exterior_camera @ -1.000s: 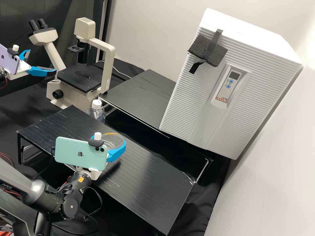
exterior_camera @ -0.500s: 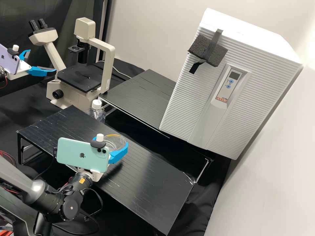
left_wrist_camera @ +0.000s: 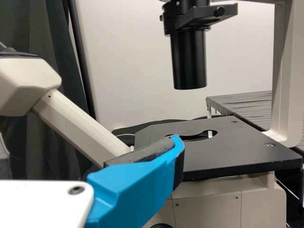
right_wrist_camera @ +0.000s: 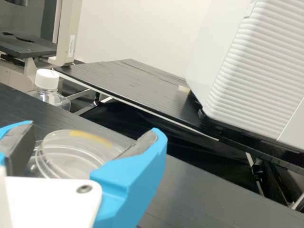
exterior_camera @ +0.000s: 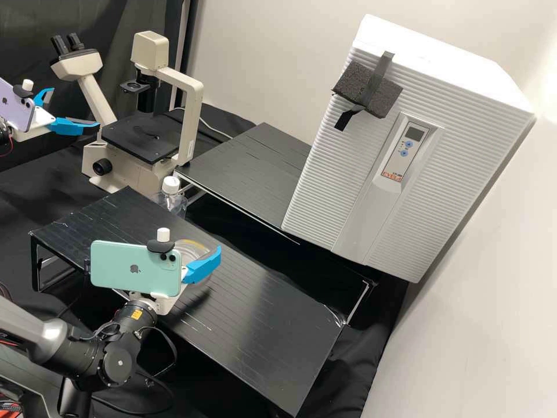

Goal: Close the petri dish lid.

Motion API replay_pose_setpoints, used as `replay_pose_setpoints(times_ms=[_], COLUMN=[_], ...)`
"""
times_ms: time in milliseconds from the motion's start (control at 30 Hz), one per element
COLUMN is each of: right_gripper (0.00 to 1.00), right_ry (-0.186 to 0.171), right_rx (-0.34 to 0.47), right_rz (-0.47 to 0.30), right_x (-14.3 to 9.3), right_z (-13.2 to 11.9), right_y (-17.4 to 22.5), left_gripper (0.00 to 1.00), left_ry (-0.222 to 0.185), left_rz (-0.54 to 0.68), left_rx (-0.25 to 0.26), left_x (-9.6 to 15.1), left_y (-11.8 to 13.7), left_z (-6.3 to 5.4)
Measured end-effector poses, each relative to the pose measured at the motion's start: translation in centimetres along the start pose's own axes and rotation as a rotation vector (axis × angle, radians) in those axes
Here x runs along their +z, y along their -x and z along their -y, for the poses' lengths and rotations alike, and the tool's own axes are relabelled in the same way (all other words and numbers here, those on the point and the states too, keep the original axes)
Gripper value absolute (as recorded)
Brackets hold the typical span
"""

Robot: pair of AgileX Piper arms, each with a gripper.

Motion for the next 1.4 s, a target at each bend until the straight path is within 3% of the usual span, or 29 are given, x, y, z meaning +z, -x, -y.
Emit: replay_pose_setpoints(times_ms=[700,900,1033,1167,1267,1400], right_gripper=[1.0,1.0,1.0,1.0,1.0,1.0], right_ry=[-0.026,-0.079,-0.118,-0.122,-0.086,-0.03], right_rx=[0.062,0.214,0.275,0.228,0.147,0.011], right_rz=[0.001,-0.058,-0.114,-0.181,-0.202,-0.172], right_x=[-0.1,-1.1,-1.9,-2.7,-2.9,-2.3], right_z=[-0.5,-1.8,-2.2,-1.8,-1.0,0.2], right_y=[-0.1,-0.2,-0.2,-0.5,-0.6,-0.7], left_gripper=[1.0,1.0,1.0,1.0,1.0,1.0], left_ry=[0.0,0.0,0.0,0.0,0.0,0.0], left_rz=[0.0,0.0,0.0,0.0,0.0,0.0], left_rx=[0.0,0.0,0.0,0.0,0.0,0.0], left_x=[0.0,0.0,0.0,0.0,0.0,0.0], left_y=[0.0,0.0,0.0,0.0,0.0,0.0], left_z=[0.0,0.0,0.0,0.0,0.0,0.0])
